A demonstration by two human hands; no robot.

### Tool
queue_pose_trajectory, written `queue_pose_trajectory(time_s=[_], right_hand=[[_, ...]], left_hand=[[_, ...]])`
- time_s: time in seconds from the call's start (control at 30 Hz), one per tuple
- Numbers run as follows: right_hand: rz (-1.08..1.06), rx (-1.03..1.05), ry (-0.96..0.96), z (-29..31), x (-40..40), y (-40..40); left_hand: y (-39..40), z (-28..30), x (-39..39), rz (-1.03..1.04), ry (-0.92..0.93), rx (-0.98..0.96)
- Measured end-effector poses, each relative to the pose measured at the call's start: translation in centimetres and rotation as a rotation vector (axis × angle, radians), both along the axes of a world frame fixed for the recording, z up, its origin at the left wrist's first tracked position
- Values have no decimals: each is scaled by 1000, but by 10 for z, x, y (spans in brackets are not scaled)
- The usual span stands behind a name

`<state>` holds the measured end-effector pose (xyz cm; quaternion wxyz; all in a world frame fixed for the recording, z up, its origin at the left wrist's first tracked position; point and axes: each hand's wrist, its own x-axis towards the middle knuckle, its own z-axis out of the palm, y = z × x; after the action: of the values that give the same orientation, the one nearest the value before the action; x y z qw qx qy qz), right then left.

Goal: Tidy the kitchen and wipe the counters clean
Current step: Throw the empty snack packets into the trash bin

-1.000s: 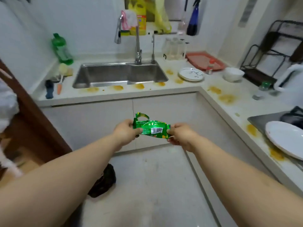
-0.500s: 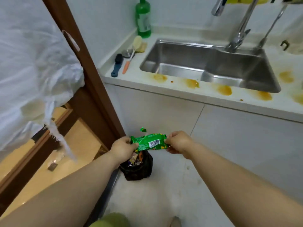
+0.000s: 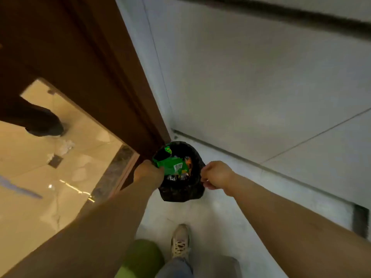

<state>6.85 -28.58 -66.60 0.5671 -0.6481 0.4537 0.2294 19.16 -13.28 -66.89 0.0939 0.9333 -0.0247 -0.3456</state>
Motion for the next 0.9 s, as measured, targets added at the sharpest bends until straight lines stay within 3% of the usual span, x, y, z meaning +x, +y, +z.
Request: queue_pose_trajectory(time_s=[0.23,0.43,0.53,0.67,0.9], right_hand=[[15,-19,33,-137,34,-10],[45,-39,28,-161,47,-18],[27,-45,22,-128,44,-24],[29,-69,-19,-45,39,-33],[4,-100,-114,185,14,-66]], left_hand=[[-14,-135,26,-12,64,-3],[-24,-157,34,-68,94,-51],[-33,-124,35,-100,78,-105],[-55,-39,29,-145,96,-185],[-105,184,5,-194,98,-385]])
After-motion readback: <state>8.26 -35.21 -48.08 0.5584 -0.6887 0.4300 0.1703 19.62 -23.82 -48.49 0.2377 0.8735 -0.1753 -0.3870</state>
